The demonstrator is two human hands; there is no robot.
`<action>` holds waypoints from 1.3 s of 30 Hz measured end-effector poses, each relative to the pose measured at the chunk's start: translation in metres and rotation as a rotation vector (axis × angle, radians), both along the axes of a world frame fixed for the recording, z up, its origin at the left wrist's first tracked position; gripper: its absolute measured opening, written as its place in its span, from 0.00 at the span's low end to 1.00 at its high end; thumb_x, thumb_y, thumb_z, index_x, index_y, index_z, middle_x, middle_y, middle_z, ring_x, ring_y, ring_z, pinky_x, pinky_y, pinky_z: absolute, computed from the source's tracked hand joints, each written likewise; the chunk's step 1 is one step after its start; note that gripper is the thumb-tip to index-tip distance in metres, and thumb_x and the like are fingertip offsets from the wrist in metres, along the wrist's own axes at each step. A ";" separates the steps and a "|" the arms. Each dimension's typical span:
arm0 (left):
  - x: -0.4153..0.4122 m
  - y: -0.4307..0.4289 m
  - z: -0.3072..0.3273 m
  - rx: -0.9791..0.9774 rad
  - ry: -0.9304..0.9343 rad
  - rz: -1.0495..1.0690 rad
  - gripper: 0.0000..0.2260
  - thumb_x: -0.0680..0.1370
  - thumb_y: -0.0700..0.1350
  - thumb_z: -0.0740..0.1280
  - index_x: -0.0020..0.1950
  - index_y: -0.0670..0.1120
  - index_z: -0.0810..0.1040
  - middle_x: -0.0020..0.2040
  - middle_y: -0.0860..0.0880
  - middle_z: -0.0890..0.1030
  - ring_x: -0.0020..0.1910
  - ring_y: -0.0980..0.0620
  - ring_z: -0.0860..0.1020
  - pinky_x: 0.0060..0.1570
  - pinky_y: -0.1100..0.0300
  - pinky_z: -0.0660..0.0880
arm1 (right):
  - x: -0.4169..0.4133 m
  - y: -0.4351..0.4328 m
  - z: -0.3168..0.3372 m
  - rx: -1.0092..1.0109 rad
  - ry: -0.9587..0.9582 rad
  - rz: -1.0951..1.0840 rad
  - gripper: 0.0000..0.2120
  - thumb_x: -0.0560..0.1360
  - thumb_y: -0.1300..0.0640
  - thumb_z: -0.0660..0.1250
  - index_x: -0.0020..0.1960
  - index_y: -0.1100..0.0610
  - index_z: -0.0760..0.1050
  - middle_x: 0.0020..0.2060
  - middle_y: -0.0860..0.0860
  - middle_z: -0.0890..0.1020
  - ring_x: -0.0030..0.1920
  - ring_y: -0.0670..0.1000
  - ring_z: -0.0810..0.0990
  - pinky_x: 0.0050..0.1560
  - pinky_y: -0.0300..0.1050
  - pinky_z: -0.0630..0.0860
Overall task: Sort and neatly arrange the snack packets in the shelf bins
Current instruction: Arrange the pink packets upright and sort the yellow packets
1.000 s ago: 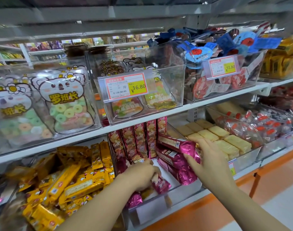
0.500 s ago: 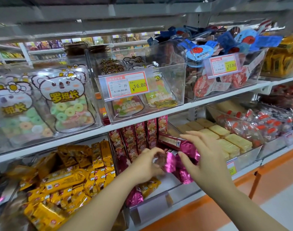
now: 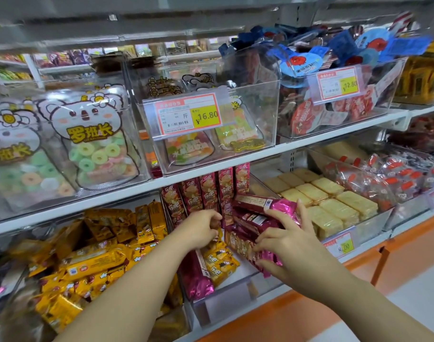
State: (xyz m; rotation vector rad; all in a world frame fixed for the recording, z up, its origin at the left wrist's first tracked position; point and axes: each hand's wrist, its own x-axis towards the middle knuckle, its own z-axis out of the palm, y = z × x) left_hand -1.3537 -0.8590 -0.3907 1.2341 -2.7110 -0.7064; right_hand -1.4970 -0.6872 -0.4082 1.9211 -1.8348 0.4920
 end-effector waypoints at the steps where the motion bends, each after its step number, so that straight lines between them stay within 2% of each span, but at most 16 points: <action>1: -0.004 -0.002 -0.003 -0.015 -0.095 -0.032 0.24 0.76 0.43 0.69 0.71 0.49 0.67 0.67 0.49 0.72 0.63 0.51 0.73 0.60 0.61 0.70 | -0.001 -0.001 -0.001 0.000 -0.016 0.002 0.08 0.65 0.42 0.67 0.39 0.43 0.81 0.38 0.37 0.81 0.60 0.54 0.77 0.68 0.64 0.44; 3: -0.011 -0.005 -0.009 0.013 -0.298 -0.082 0.36 0.73 0.49 0.72 0.75 0.49 0.58 0.73 0.47 0.66 0.68 0.47 0.68 0.65 0.57 0.67 | -0.002 -0.002 -0.001 -0.003 -0.051 -0.001 0.08 0.64 0.41 0.68 0.39 0.43 0.81 0.39 0.37 0.81 0.61 0.55 0.77 0.68 0.63 0.41; 7: -0.021 -0.016 -0.020 0.158 -0.588 -0.070 0.55 0.66 0.62 0.74 0.77 0.50 0.39 0.77 0.47 0.54 0.74 0.44 0.59 0.70 0.49 0.61 | -0.005 -0.003 -0.001 -0.047 -0.072 -0.028 0.15 0.67 0.38 0.57 0.38 0.41 0.81 0.39 0.35 0.80 0.62 0.52 0.75 0.69 0.62 0.46; 10: -0.027 -0.012 -0.023 0.121 -0.765 -0.087 0.58 0.63 0.68 0.72 0.76 0.53 0.34 0.78 0.47 0.51 0.75 0.42 0.55 0.71 0.41 0.56 | -0.008 -0.005 -0.004 -0.072 -0.091 -0.014 0.16 0.67 0.38 0.56 0.38 0.41 0.80 0.39 0.35 0.80 0.63 0.50 0.70 0.68 0.62 0.44; 13: -0.030 0.001 -0.020 -0.009 -0.874 -0.090 0.55 0.66 0.68 0.70 0.76 0.52 0.34 0.78 0.42 0.44 0.75 0.38 0.47 0.69 0.35 0.48 | -0.009 -0.006 -0.005 -0.074 -0.099 -0.020 0.16 0.67 0.36 0.55 0.38 0.40 0.80 0.39 0.35 0.80 0.63 0.51 0.72 0.68 0.61 0.45; 17: -0.033 0.005 -0.023 -0.039 -0.884 -0.036 0.56 0.66 0.69 0.69 0.76 0.51 0.33 0.77 0.40 0.42 0.75 0.37 0.45 0.69 0.32 0.43 | -0.007 -0.005 -0.004 -0.069 -0.106 -0.029 0.16 0.67 0.36 0.55 0.37 0.40 0.79 0.39 0.34 0.80 0.63 0.52 0.75 0.68 0.61 0.46; 22: -0.033 0.000 -0.031 -0.062 -0.876 -0.007 0.58 0.64 0.71 0.68 0.74 0.53 0.30 0.77 0.39 0.52 0.75 0.37 0.49 0.70 0.37 0.46 | -0.007 -0.005 -0.006 -0.067 -0.148 -0.022 0.17 0.67 0.35 0.56 0.36 0.41 0.79 0.39 0.35 0.80 0.63 0.53 0.75 0.68 0.61 0.41; 24: -0.032 0.001 -0.030 -0.085 -0.877 -0.013 0.56 0.65 0.70 0.67 0.75 0.52 0.30 0.76 0.39 0.53 0.74 0.36 0.51 0.69 0.37 0.47 | -0.009 -0.005 -0.006 -0.059 -0.156 -0.020 0.17 0.67 0.35 0.55 0.37 0.41 0.79 0.39 0.35 0.80 0.64 0.52 0.73 0.68 0.63 0.40; 27: -0.032 0.004 -0.029 -0.068 -0.871 -0.017 0.55 0.67 0.69 0.66 0.74 0.50 0.29 0.76 0.37 0.50 0.74 0.33 0.49 0.69 0.33 0.44 | -0.012 -0.004 -0.007 -0.040 -0.154 -0.013 0.19 0.66 0.30 0.56 0.38 0.41 0.79 0.40 0.34 0.80 0.66 0.49 0.67 0.69 0.59 0.40; 30: -0.031 0.003 -0.026 -0.006 -0.785 0.027 0.55 0.66 0.68 0.68 0.74 0.54 0.30 0.76 0.38 0.49 0.72 0.28 0.47 0.69 0.34 0.51 | -0.014 -0.002 -0.007 -0.026 -0.136 -0.006 0.22 0.63 0.27 0.57 0.41 0.41 0.79 0.42 0.34 0.80 0.68 0.48 0.62 0.69 0.60 0.39; 32: -0.029 -0.003 -0.021 0.056 -0.686 0.067 0.55 0.65 0.67 0.69 0.73 0.57 0.29 0.77 0.40 0.45 0.73 0.29 0.44 0.69 0.35 0.52 | -0.014 -0.001 -0.007 -0.023 -0.122 -0.005 0.21 0.62 0.28 0.57 0.41 0.41 0.78 0.42 0.34 0.79 0.68 0.49 0.62 0.69 0.62 0.41; 34: -0.026 -0.008 -0.015 0.072 -0.666 0.056 0.57 0.65 0.67 0.70 0.72 0.57 0.26 0.77 0.40 0.42 0.74 0.33 0.45 0.70 0.35 0.48 | -0.013 0.000 -0.007 -0.027 -0.103 -0.013 0.20 0.63 0.29 0.57 0.40 0.41 0.78 0.42 0.34 0.79 0.68 0.50 0.62 0.68 0.62 0.42; 36: -0.025 -0.008 -0.012 0.076 -0.705 0.009 0.56 0.66 0.67 0.69 0.72 0.56 0.27 0.78 0.41 0.47 0.75 0.37 0.49 0.71 0.36 0.46 | -0.012 0.000 -0.007 -0.029 -0.101 -0.016 0.16 0.63 0.31 0.61 0.40 0.40 0.77 0.42 0.34 0.79 0.68 0.50 0.62 0.69 0.61 0.39; 39: -0.024 -0.002 -0.014 0.017 -0.766 -0.052 0.55 0.65 0.72 0.67 0.75 0.55 0.32 0.77 0.46 0.57 0.74 0.39 0.58 0.69 0.39 0.48 | -0.011 0.000 -0.006 -0.030 -0.105 -0.020 0.13 0.59 0.37 0.73 0.38 0.40 0.76 0.41 0.34 0.79 0.68 0.52 0.66 0.70 0.59 0.38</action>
